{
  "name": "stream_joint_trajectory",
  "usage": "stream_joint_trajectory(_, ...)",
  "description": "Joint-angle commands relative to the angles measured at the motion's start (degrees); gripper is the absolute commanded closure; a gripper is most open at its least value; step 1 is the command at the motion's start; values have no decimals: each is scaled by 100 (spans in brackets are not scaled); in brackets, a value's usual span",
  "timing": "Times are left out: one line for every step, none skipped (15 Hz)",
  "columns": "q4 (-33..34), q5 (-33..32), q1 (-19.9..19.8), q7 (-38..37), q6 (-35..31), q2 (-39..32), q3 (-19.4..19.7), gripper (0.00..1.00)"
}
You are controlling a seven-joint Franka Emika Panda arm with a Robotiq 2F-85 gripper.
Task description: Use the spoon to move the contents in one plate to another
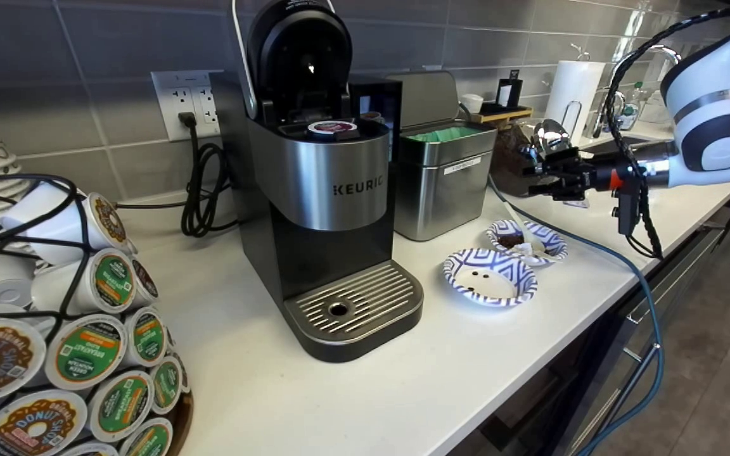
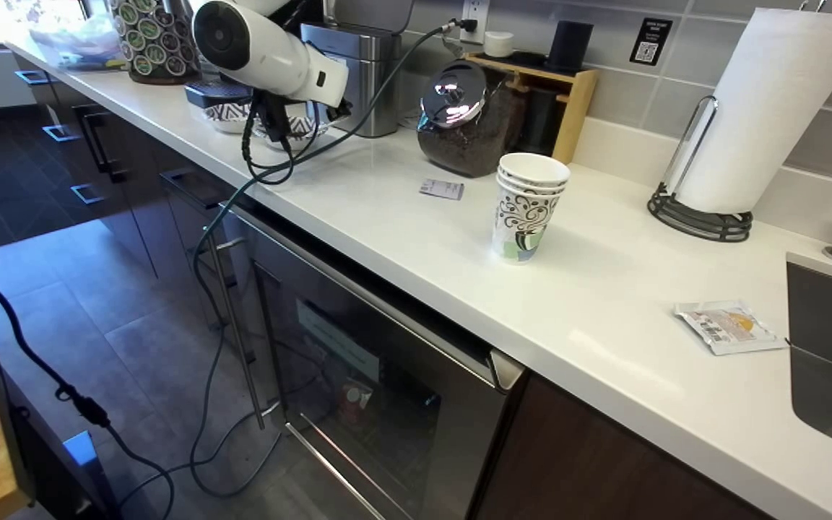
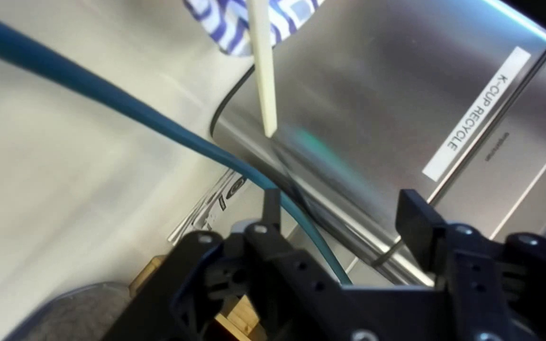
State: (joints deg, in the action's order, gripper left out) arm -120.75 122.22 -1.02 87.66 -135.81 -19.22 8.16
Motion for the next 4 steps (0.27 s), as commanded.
stream_joint_trajectory(-618, -846, -93, -493, 151, 741, 49, 3)
stream_joint_trajectory(-755, -1224, -162, -650, 370, 892, 49, 0)
stream_joint_trajectory(-293, -706, -104, -347, 85, 469, 4, 13)
stream_joint_trajectory(-409, -946, -140, -487, 157, 615, -1, 6)
